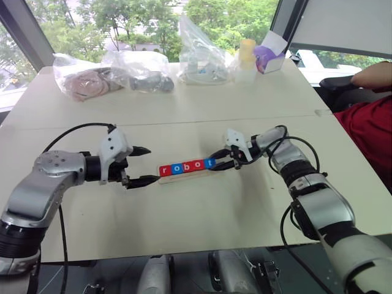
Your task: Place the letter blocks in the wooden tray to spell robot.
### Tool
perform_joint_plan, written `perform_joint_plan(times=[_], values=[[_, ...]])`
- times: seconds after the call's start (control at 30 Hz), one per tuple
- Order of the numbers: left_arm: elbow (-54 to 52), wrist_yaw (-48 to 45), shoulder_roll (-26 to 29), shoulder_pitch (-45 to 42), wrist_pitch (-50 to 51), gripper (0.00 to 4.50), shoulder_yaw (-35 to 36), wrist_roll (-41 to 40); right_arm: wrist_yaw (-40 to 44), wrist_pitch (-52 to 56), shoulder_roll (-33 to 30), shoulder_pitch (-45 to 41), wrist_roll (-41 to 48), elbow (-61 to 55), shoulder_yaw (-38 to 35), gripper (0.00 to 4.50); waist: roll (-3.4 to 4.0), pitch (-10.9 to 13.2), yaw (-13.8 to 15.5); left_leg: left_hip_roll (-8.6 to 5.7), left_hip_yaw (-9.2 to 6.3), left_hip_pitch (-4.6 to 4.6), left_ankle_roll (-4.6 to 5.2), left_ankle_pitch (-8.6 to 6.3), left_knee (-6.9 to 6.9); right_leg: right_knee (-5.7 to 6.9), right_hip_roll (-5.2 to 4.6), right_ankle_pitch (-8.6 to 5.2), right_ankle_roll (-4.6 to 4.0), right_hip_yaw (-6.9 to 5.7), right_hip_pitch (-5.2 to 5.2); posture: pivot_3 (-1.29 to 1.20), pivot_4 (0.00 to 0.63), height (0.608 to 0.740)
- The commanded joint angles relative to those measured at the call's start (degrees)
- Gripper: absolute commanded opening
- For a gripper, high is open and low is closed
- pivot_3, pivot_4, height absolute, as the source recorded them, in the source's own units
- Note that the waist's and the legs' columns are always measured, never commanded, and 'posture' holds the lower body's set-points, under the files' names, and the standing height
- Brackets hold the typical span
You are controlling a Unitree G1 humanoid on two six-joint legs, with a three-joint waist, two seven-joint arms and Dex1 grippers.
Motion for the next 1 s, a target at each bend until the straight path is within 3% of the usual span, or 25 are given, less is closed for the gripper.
perform_joint_plan(times=[0.03, 0.3, 0.53, 1.0], values=[[-1.15, 0.37, 0.52, 0.07, -0.09, 4.50, 1.71, -0.43, -0.25, -0.98, 0.69, -1.80, -0.18, 0.92, -1.15, 1.15, 0.00, 0.00, 0.00, 0.00, 0.00, 0.00, 0.00, 0.00, 0.00, 0.00, 0.00, 0.00, 0.00, 0.00, 0.00, 0.00, 0.150, 0.740], [-1.43, 0.74, 0.82, 0.36, 0.17, 4.50, 2.04, -0.67, -0.71, -3.33, 1.94, -2.15, -0.80, 2.56, -1.30, 1.15, 0.00, 0.00, -0.16, 0.00, 0.00, 0.02, 0.00, 0.00, -0.01, 0.02, 0.01, 0.00, -0.01, 0.00, 0.00, 0.00, 0.150, 0.740], [-1.18, 0.90, 0.99, 0.75, -0.11, 4.50, 1.89, -0.42, -1.50, -7.75, 1.38, -1.95, -2.45, 2.07, -0.93, 4.46, 0.00, 0.00, -0.05, 0.00, 0.00, 0.02, 0.00, 0.00, -0.01, 0.02, 0.00, 0.01, -0.01, 0.00, 0.00, 0.00, 0.150, 0.740], [0.87, 0.65, 0.07, -1.24, -1.01, 4.50, 0.11, 0.31, -5.36, -7.15, -2.37, -2.01, -1.13, -0.34, -4.19, 4.46, 0.01, 0.00, -0.14, 0.00, 0.01, 0.02, -0.01, 0.00, -0.01, 0.02, -0.01, 0.01, -0.01, 0.00, 0.00, 0.00, 0.150, 0.740]])
